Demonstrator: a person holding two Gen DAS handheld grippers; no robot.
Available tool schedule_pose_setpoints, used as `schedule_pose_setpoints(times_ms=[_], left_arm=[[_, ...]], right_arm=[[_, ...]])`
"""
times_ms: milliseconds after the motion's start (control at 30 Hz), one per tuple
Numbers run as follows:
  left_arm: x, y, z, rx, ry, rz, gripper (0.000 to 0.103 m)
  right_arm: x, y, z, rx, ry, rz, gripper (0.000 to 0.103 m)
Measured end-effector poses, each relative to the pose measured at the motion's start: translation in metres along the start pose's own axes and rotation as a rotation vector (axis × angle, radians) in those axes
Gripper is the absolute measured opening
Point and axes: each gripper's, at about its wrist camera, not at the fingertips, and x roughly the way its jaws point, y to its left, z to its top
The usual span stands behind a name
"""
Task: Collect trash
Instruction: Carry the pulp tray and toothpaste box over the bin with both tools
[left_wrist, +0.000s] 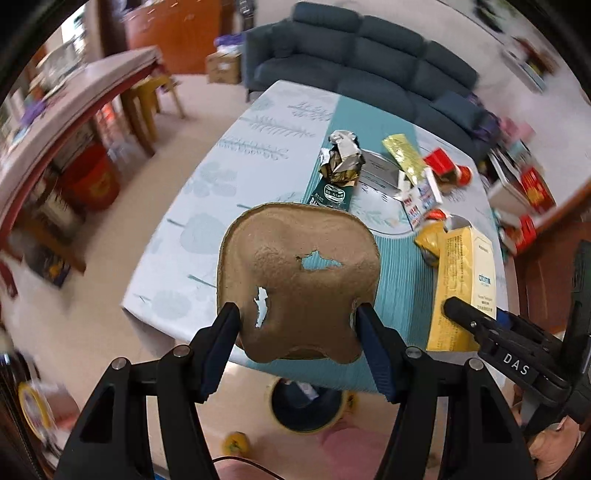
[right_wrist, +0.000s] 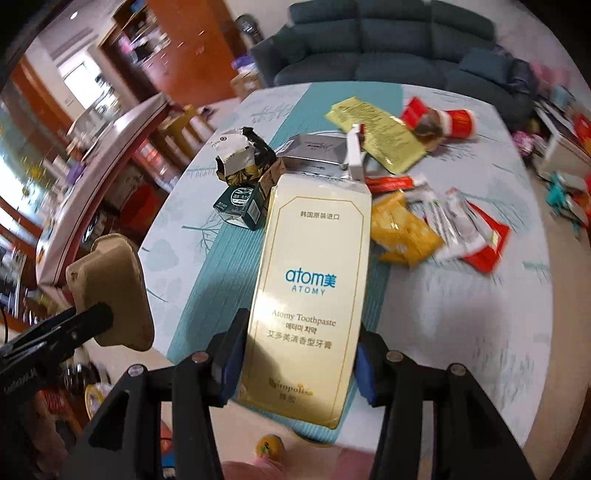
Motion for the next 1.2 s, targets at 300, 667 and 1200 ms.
schedule_pose_setpoints(times_ms=[300,667,1200], left_arm=[[-0.032,0.049,-0.025,0.128,-0.003,-0.093,0.063],[0.0,0.046,-0.085,0.286,0.145,-0.126,0.063],[0.145,-0.018,-0.189,0.446,0.361,-0.122,0.063]], right_arm=[[-0.031,0.048,-0.076,0.166,-0.075,-0.062,0.05],[-0.027,0.07,-0.157,0.275,-0.003,-0.121,0.051],[0.088,-0.007,-0.273,0.499,0.226,-0.128,0.051]])
